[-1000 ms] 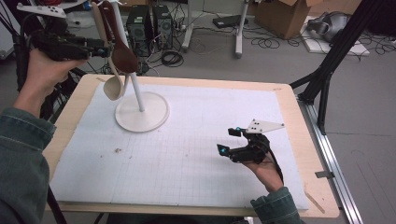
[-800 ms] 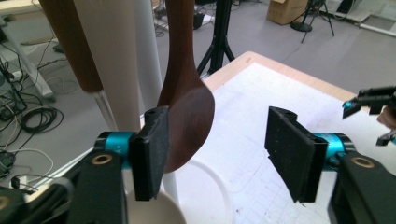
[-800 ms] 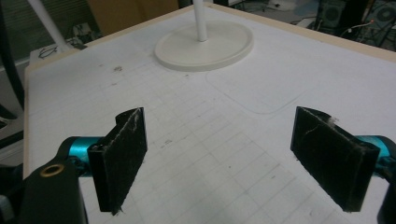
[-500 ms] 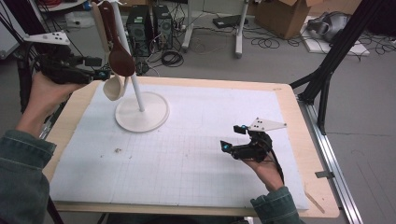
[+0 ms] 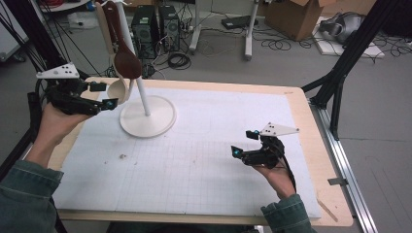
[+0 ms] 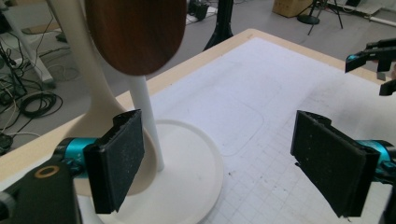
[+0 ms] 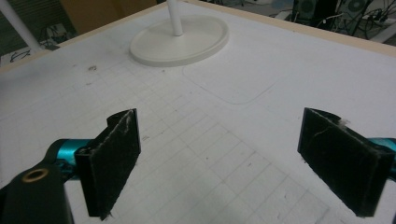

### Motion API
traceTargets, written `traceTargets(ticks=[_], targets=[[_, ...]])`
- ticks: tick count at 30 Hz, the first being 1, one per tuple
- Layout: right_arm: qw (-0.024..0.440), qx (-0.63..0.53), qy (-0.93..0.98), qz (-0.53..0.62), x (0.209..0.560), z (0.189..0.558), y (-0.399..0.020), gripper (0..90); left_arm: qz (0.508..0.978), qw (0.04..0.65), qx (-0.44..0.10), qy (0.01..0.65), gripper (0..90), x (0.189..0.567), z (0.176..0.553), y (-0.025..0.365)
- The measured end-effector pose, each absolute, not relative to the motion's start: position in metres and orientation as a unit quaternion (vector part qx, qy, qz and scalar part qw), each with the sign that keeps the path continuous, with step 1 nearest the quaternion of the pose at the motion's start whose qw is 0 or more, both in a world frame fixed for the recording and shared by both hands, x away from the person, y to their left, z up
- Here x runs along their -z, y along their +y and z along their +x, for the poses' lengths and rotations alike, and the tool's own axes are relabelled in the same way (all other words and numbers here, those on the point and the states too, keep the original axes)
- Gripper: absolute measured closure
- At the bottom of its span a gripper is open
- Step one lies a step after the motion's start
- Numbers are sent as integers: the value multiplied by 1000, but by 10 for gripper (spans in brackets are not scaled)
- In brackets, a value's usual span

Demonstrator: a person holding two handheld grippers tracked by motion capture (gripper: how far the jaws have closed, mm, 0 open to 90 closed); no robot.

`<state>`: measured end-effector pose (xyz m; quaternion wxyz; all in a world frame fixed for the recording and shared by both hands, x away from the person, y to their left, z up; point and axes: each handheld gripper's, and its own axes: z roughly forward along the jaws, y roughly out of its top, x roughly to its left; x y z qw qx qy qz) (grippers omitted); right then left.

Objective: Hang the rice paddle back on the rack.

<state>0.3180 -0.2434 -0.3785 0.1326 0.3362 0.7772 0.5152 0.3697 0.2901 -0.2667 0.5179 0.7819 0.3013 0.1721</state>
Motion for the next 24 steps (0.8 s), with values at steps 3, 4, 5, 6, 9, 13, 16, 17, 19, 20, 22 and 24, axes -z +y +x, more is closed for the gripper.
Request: traceTargets(ticks=[3, 4, 5, 6, 9, 13, 16, 17, 19, 20, 22, 24], targets=[[133, -513, 778, 339, 379, 319, -244, 116, 781, 520, -172, 302, 165, 277, 364, 288], [131, -513, 777, 340, 380, 319, -245, 115, 781, 518, -172, 302, 161, 280, 362, 288], [129, -513, 777, 341, 380, 319, -245, 115, 780, 518, -174, 305, 152, 284, 360, 286], [129, -511, 778, 342, 380, 320, -245, 114, 781, 515, -175, 307, 143, 287, 359, 285], [126, -508, 779, 346, 381, 320, -245, 112, 780, 515, -171, 310, 126, 298, 354, 283], [129, -505, 780, 346, 383, 320, -246, 110, 779, 517, -167, 313, 112, 311, 347, 281], [128, -503, 780, 351, 385, 320, -247, 106, 781, 516, -161, 313, 87, 322, 343, 276], [129, -502, 780, 351, 385, 320, -247, 105, 782, 515, -160, 312, 86, 325, 342, 275], [135, -499, 781, 351, 386, 320, -247, 90, 783, 515, -157, 312, 81, 331, 339, 272], [138, -498, 780, 352, 386, 320, -247, 90, 783, 513, -159, 313, 78, 334, 337, 270], [139, -497, 780, 355, 387, 319, -247, 90, 787, 508, -162, 312, 60, 340, 334, 267], [139, -495, 779, 358, 387, 318, -249, 90, 788, 504, -164, 314, 54, 345, 331, 265]])
